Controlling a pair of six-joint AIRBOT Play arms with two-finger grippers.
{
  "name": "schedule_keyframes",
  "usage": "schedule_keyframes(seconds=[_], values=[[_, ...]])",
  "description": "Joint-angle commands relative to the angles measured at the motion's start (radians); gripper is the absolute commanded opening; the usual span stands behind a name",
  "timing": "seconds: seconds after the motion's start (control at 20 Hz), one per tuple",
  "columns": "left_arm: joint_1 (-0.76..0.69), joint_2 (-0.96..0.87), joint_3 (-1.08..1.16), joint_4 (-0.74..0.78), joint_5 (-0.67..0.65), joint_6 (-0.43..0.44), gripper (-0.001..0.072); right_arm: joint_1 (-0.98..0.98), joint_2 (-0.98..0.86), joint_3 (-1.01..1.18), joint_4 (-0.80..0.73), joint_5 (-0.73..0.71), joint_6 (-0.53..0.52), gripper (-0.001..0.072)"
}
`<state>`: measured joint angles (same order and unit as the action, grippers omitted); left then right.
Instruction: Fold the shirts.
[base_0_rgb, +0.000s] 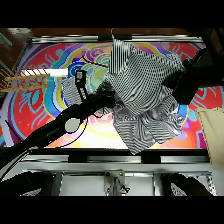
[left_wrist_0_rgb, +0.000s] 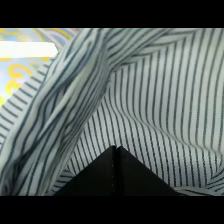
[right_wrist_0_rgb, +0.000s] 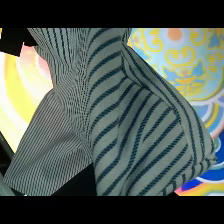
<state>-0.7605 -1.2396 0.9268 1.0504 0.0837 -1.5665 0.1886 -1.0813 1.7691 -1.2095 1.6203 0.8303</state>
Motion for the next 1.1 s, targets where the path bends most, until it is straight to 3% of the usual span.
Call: schedule_keyframes(seconds=[0.0,0.15,0.2,0.3,0.35,0.5,0.8,1.0,1.05], values=[[0.007,-0.005,0.018,0.0,-0.006,0.011,0.0064,0.0,0.002,0.001,-0.023,-0.041,0.003,0.0079],[0.065,0.031,0.018,0.0,-0.154,0.173,0.0069,0.0,0.002,0.001,-0.032,-0.082,0.003,0.0079],[0.084,0.044,0.018,0.0,-0.23,0.215,0.0143,0.0,0.002,0.001,-0.031,-0.098,0.003,0.0079],[0.111,0.054,0.018,-0.001,-0.394,0.22,0.0443,0.0,0.002,0.001,-0.031,-0.106,0.0,0.0079],[0.115,0.052,0.018,-0.001,-0.462,0.193,0.0487,0.0,0.002,0.001,-0.031,-0.101,0.0,0.0079],[0.092,0.043,0.01,-0.001,-0.449,0.105,0.0487,0.0,0.002,0.001,-0.028,-0.097,0.0,0.0079],[0.103,0.011,0.009,-0.005,-0.207,0.022,0.0547,0.0,0.002,0.001,-0.023,-0.057,0.0,0.0079],[0.114,-0.018,0.009,-0.004,-0.171,0.016,0.0559,0.0,0.002,0.001,-0.019,-0.05,0.001,0.0079],[0.113,-0.022,0.009,-0.005,-0.15,0.016,0.0605,0.0,0.002,0.001,-0.019,-0.05,0.001,0.0079]])
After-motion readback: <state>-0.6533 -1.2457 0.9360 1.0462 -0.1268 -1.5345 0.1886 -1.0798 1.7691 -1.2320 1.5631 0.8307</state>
